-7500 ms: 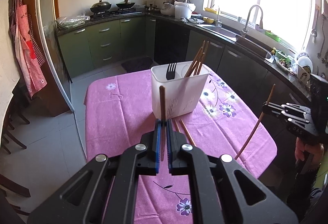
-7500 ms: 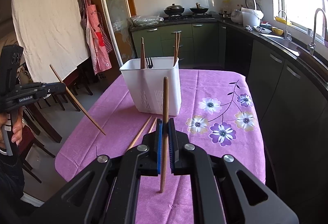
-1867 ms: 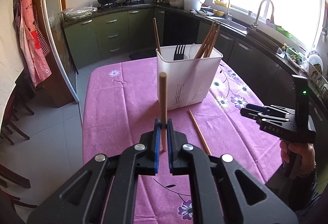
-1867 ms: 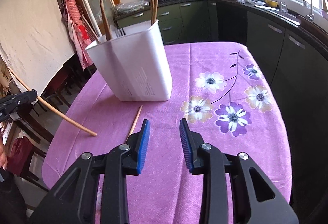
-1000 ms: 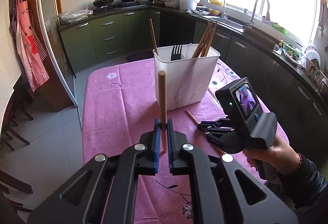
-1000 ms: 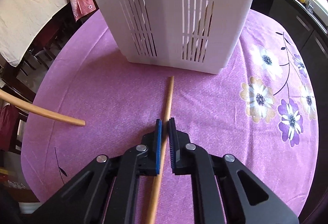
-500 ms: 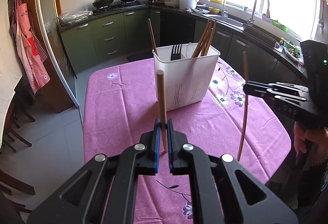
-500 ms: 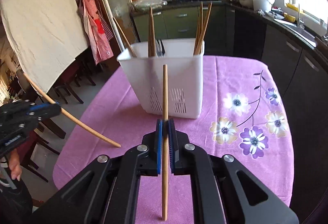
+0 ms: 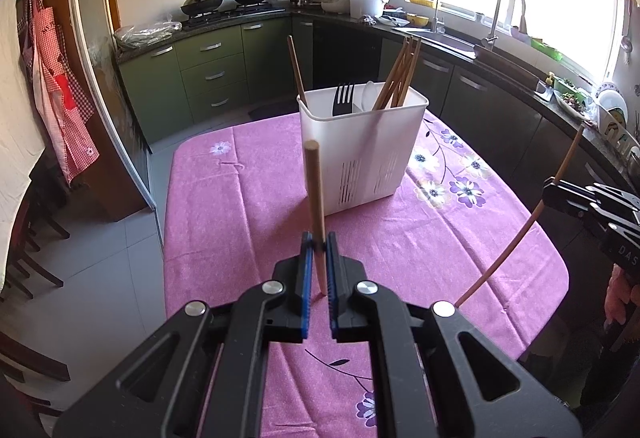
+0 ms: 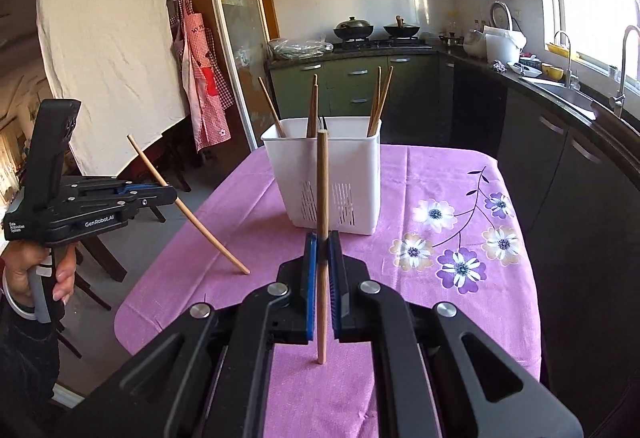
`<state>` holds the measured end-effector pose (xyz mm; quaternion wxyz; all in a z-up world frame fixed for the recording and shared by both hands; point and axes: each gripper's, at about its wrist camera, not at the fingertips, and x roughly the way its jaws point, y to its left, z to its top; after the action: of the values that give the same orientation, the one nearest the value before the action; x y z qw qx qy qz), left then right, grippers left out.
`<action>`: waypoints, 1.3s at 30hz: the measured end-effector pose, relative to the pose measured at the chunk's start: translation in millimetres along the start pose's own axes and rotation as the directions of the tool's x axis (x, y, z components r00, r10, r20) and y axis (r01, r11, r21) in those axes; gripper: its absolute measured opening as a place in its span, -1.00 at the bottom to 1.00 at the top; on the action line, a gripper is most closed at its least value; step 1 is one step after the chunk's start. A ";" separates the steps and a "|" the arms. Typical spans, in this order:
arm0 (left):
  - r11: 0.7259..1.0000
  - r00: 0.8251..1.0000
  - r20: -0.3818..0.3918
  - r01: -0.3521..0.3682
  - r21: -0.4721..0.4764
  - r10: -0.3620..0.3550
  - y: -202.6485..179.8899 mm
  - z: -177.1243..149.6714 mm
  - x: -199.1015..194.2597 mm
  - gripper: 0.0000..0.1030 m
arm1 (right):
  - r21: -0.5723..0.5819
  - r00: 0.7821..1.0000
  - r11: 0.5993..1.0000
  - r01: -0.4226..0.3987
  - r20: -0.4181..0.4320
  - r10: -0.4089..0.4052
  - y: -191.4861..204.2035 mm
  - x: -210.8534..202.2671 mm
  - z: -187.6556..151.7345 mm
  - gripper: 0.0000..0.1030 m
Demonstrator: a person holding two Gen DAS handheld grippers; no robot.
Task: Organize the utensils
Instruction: 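Lower the chopstick into the holder and open the left tool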
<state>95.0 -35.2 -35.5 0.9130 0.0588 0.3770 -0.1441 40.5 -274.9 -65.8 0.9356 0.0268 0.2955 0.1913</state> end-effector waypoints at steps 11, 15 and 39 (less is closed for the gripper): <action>1.000 1.000 0.005 0.006 -0.004 -0.006 0.0 7.1 -3.3 -0.87 | 0.010 1.000 1.000 -0.004 0.000 0.004 -2.4 -6.3 -8.0 -0.87; 1.000 1.000 0.024 0.019 -0.006 -0.018 -0.4 17.7 -11.9 -0.87 | 0.015 1.000 1.000 -0.010 0.001 0.010 -3.9 -9.5 -9.7 -0.87; 1.000 0.977 0.215 0.000 -0.001 0.000 -9.3 193.8 -5.5 -0.87 | 0.032 0.999 0.999 -0.033 -0.001 0.033 -12.6 -13.3 -12.2 -0.87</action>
<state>218.6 -84.8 105.7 0.9484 0.0424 0.2763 -0.1493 28.0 -292.3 -70.7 0.9315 0.0463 0.2989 0.2022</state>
